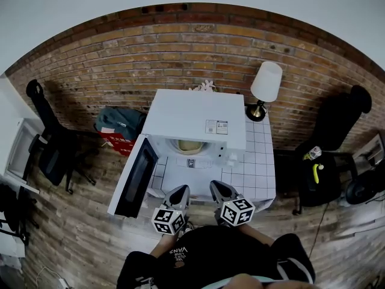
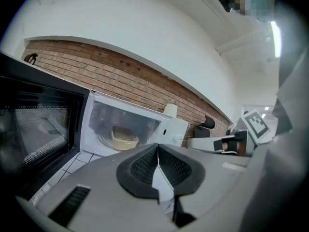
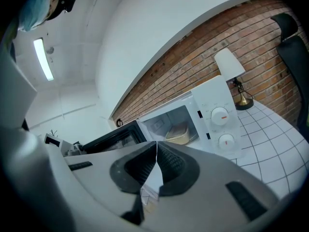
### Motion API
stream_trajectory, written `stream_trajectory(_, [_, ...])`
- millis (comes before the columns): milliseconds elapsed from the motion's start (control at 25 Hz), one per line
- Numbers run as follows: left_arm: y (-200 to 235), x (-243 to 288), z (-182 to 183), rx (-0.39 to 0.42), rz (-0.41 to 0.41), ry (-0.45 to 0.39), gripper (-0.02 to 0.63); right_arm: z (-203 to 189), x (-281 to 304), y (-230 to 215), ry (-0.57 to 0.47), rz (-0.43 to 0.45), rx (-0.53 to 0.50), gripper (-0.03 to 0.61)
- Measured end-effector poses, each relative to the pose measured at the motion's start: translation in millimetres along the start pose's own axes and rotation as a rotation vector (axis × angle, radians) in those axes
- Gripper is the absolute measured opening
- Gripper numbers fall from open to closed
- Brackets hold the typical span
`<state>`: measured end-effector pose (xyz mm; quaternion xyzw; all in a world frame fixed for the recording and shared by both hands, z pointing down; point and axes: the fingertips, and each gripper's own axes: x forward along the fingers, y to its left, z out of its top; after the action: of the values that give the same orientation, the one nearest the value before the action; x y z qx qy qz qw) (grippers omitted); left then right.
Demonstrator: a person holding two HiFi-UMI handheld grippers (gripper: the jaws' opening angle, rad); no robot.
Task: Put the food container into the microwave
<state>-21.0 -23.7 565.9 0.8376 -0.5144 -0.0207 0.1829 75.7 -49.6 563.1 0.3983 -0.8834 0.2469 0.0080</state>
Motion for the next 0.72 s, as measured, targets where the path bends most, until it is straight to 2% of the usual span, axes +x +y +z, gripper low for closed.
stream_trajectory(720, [-14.8,-7.9,-5.8,-0.014,0.018,0.013,0.012,-5.2,-8.1,-1.1,0.03,0.005,0.005,0.003])
